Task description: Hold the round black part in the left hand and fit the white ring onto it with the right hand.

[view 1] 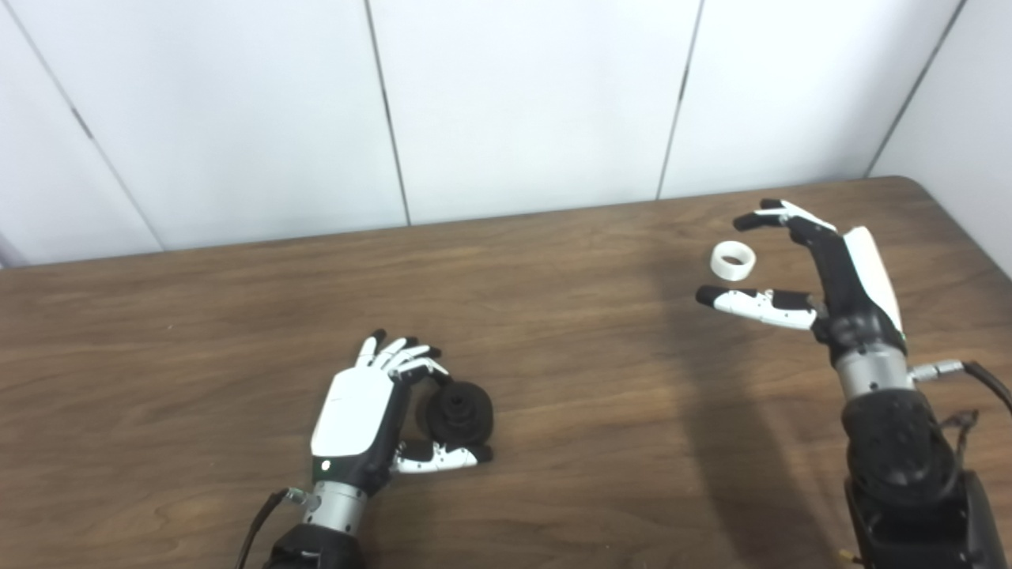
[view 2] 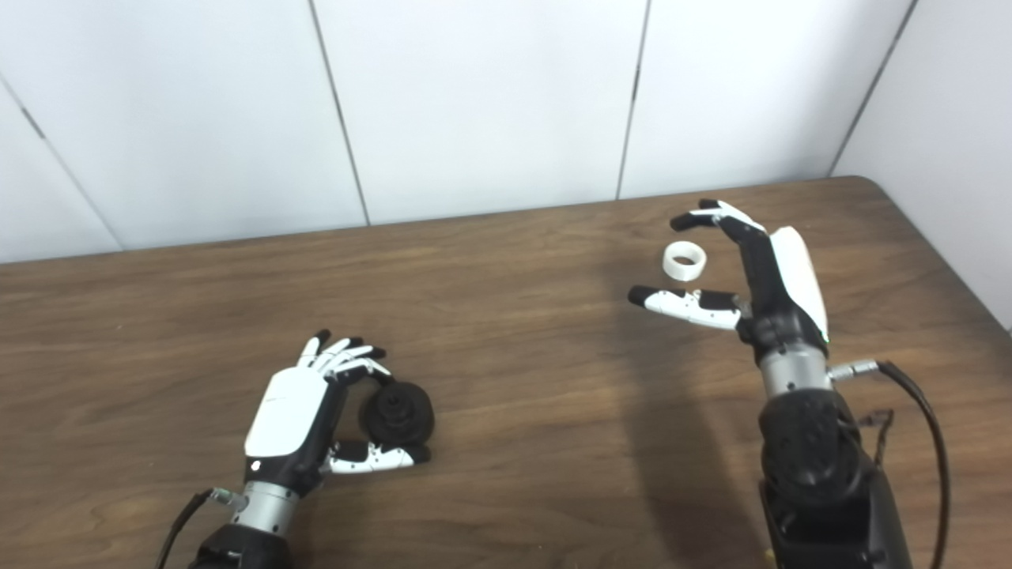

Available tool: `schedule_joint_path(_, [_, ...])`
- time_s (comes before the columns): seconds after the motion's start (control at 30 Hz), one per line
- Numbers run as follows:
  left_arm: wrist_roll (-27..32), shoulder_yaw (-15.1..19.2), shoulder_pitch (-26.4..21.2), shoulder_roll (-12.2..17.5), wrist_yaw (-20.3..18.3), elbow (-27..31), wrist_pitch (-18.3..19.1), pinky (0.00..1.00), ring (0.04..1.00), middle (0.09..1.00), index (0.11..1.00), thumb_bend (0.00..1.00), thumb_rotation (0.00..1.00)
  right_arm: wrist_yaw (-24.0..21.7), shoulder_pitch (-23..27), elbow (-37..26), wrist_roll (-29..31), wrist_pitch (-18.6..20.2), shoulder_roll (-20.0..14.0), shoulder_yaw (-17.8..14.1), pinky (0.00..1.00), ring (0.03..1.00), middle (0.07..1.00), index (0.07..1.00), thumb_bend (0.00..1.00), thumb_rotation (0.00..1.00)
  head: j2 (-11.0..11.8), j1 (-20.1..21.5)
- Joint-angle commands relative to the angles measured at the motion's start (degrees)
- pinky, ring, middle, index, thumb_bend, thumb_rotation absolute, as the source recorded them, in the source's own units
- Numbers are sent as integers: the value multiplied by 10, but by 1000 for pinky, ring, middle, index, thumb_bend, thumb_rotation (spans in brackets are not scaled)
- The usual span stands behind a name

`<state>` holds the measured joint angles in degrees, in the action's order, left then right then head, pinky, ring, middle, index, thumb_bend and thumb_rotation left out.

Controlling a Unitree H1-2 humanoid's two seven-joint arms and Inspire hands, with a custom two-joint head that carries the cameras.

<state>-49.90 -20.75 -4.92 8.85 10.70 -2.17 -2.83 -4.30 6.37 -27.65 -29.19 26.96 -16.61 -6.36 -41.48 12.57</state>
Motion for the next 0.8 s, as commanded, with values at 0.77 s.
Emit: schedule_joint_path(0.77, [-8, -24, 39, 8, 29, -63, -9, 1000, 866, 773, 484, 524, 54, -22, 136, 173, -67, -1, -91, 19, 809, 919, 908, 711, 840, 218, 20, 39])
